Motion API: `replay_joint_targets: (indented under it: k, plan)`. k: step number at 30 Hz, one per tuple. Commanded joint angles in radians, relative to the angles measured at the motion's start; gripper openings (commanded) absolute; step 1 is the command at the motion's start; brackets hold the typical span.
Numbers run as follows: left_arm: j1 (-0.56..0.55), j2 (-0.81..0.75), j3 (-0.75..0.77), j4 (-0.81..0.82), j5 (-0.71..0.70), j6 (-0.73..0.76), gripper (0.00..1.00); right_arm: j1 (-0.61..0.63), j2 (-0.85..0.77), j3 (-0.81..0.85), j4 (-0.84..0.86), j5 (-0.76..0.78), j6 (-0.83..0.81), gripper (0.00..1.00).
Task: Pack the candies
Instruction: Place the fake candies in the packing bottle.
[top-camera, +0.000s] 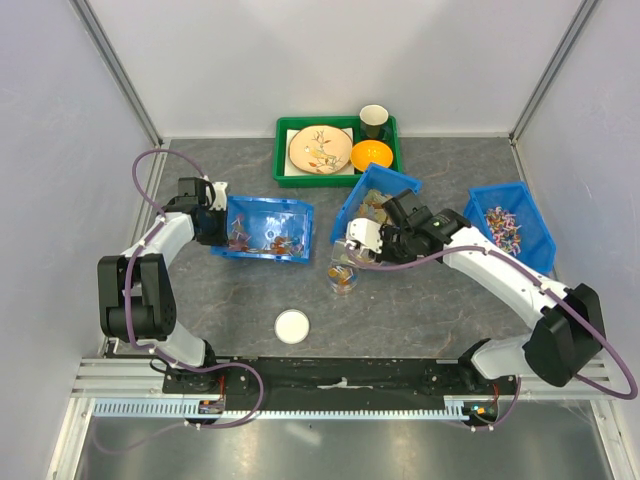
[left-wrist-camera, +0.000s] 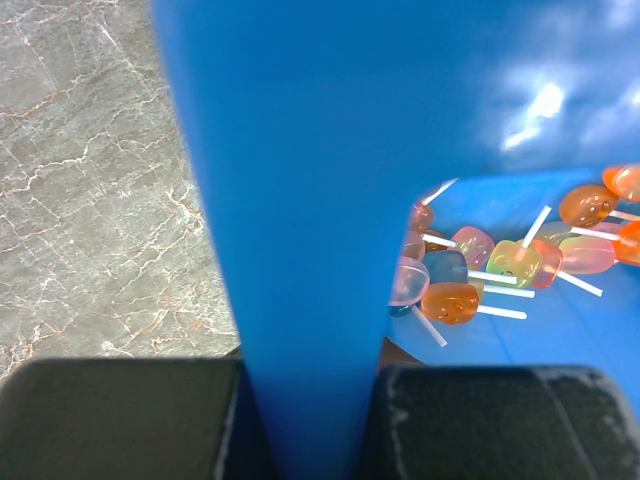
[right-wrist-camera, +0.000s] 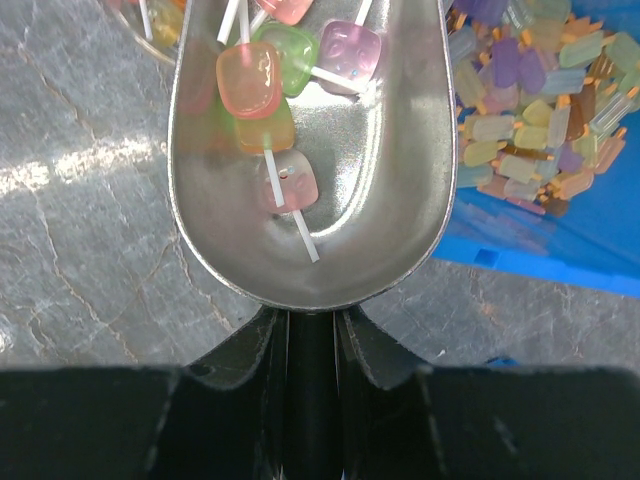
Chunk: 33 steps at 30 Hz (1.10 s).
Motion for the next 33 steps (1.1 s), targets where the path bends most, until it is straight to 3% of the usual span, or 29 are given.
replay_joint_targets:
  k: [1,17,33]
  plan:
    - [0.007,0.017,0.004,0.055,0.013,0.007,0.01,-0.001,-0.041,-0.003,0.007,0.026,-0.015,0.00]
    - [0.007,0.031,0.009,0.055,0.007,0.007,0.02,0.056,-0.113,-0.067,0.005,0.109,-0.017,0.00]
    - [0.007,0.033,0.009,0.055,0.000,0.007,0.01,0.160,-0.118,-0.079,0.002,0.319,-0.025,0.00]
